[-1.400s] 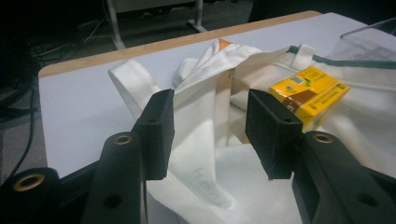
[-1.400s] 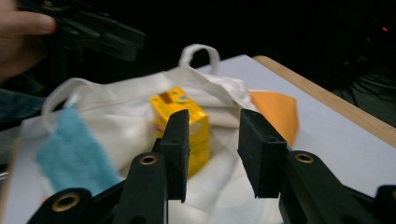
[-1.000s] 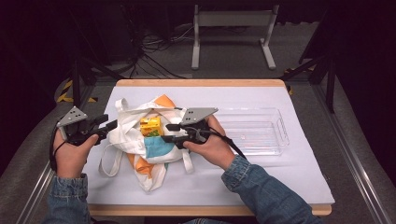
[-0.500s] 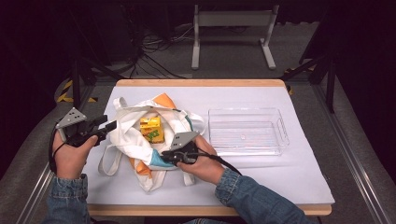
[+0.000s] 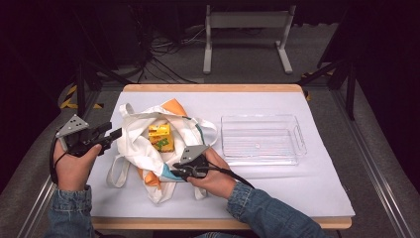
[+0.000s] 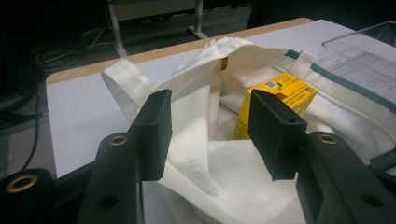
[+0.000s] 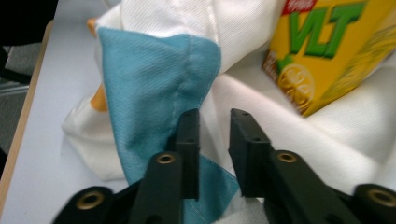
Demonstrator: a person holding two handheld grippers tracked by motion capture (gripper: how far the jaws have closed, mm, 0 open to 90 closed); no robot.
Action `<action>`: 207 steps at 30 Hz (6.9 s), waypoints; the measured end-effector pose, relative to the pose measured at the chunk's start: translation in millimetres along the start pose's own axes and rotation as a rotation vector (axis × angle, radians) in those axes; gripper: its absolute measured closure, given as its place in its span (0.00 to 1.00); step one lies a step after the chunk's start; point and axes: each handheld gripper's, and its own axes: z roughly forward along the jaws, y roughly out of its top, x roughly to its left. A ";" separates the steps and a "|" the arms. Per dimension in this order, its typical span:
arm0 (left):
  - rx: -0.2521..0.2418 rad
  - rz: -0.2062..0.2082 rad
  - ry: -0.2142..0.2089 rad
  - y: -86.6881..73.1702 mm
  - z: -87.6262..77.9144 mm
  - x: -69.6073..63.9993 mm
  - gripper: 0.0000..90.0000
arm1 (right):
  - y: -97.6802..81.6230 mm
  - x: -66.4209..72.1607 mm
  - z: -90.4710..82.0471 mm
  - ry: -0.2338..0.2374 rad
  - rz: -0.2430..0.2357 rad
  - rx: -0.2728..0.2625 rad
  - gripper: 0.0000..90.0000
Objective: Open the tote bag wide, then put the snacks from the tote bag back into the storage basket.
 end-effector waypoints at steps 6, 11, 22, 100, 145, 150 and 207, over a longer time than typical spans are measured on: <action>0.000 -0.003 0.006 -0.8 -2.5 1.5 0.52 | 8.8 -13.2 -18.2 0.003 0.070 -0.085 0.65; -0.004 -0.001 0.014 -1.8 -4.5 3.4 0.51 | 20.7 -19.5 -31.0 0.008 0.049 -0.140 0.56; -0.011 -0.008 0.009 -3.0 -4.7 4.6 0.51 | 46.5 -35.1 -57.6 0.019 0.040 -0.211 0.41; 0.021 -0.038 0.010 -15.5 -12.1 10.5 0.49 | 84.3 -89.8 28.4 0.057 -0.064 0.065 0.57; 0.017 -0.030 0.013 -13.2 -11.0 8.3 0.45 | 123.2 -85.5 -74.3 0.063 -0.122 -0.081 0.57; 0.017 -0.028 0.005 -13.1 -11.1 7.8 0.45 | 118.3 -87.5 -89.9 0.057 -0.109 -0.097 0.57; 0.045 -0.026 0.003 -14.2 -6.5 3.7 0.44 | 36.5 -116.8 -223.7 -0.037 -0.058 -0.165 0.57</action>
